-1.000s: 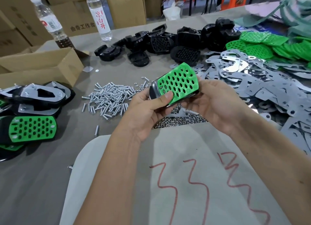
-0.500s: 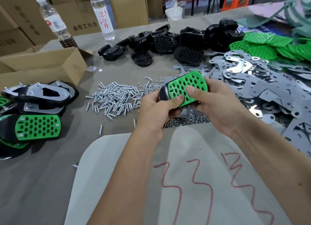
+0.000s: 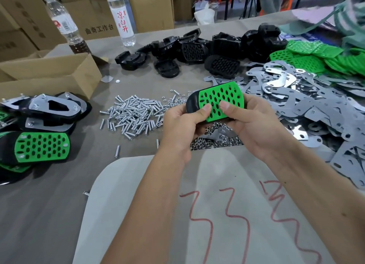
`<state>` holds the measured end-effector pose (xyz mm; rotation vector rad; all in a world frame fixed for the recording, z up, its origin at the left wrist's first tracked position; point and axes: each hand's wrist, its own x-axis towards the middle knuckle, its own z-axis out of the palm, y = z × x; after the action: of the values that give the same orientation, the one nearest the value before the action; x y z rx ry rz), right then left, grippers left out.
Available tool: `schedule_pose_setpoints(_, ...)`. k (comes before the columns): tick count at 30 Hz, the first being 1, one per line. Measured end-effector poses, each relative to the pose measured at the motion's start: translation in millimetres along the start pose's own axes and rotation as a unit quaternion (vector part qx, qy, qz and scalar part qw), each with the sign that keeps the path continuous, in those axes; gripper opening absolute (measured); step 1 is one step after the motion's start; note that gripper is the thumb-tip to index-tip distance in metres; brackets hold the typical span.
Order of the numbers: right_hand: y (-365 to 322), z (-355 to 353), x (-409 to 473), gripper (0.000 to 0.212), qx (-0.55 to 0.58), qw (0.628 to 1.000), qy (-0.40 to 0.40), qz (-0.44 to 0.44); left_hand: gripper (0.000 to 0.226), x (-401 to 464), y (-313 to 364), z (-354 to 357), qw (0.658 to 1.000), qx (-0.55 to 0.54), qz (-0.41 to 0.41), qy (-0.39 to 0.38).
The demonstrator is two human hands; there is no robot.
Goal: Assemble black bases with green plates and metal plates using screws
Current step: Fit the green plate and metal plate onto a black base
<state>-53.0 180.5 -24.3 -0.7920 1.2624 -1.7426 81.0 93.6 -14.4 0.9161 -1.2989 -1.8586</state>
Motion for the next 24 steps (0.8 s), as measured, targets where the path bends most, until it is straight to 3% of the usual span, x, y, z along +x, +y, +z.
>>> schedule_pose_setpoints(9, 1, -6, 6, 0.045, -0.033, 0.999, -0.011, -0.007, 0.023, -2, -1, 6, 0.991, 0.058, 0.123, 0.004)
schedule_pose_setpoints(14, -3, -4, 5, 0.051, -0.098, 0.994, -0.042, 0.019, 0.019, 0, 0, -5, 0.991, 0.048, 0.124, 0.005)
schedule_pose_setpoints(18, -2, -4, 2, 0.057, -0.062, 0.997, -0.047, -0.030, 0.017, 1, 3, -9, 0.994, 0.009, 0.094, -0.059)
schedule_pose_setpoints(24, -4, -2, 2, 0.058, -0.010, 0.998, -0.054, -0.037, 0.026, 3, 2, -4, 0.996, -0.021, 0.054, -0.068)
